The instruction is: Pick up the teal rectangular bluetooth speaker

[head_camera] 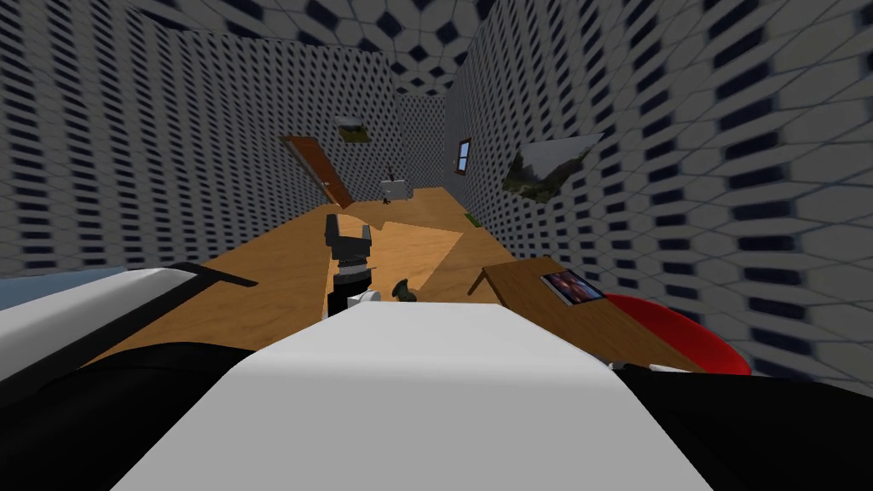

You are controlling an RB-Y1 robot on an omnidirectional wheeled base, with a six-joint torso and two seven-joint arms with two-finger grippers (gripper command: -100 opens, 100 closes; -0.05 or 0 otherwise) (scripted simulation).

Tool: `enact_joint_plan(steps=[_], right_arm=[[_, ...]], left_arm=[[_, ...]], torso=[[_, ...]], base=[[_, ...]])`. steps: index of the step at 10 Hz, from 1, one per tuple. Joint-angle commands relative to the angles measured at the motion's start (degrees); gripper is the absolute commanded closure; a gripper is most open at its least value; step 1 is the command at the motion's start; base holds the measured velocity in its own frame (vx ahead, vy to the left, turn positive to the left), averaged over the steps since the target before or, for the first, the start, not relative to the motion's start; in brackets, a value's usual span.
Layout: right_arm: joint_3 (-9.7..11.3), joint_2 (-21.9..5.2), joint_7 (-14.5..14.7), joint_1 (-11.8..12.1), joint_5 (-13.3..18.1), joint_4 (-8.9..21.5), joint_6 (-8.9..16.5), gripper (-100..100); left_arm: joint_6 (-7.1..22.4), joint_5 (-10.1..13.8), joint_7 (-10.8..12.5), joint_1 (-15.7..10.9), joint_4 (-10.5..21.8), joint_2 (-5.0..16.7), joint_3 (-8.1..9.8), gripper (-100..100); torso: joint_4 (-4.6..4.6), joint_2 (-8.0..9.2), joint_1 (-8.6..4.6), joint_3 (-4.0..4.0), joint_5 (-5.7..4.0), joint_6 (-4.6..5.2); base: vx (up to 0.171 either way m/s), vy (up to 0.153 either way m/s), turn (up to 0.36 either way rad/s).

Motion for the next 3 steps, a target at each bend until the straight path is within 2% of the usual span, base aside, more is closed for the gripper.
enact_joint_plan(steps=[1, 2, 3], right_arm=[[-0.66, -0.82, 1.87, 1.00, -0.41, -0.84, -0.49, 100], [-0.41, -0.48, 1.08, 0.61, -0.26, -0.43, -0.34, 100], [-0.46, -0.54, 1.31, 0.70, -0.30, -0.51, -0.37, 0]], left_arm=[[0.00, 0.00, 0.00, 0.00, 0.00, 0.00, 0.00, 0], [0.00, 0.00, 0.00, 0.00, 0.00, 0.00, 0.00, 0], [0.00, 0.00, 0.00, -0.01, 0.00, 0.00, 0.00, 0]], torso=[[0.00, 0.00, 0.00, 0.00, 0.00, 0.00], [0.00, 0.01, 0.01, 0.00, 0.02, -0.01], [0.03, 0.14, -0.06, 0.07, -0.01, -0.08]], base=[[0.100, 0.033, -0.132], [0.043, 0.014, -0.033], [0.007, 0.004, 0.006]])
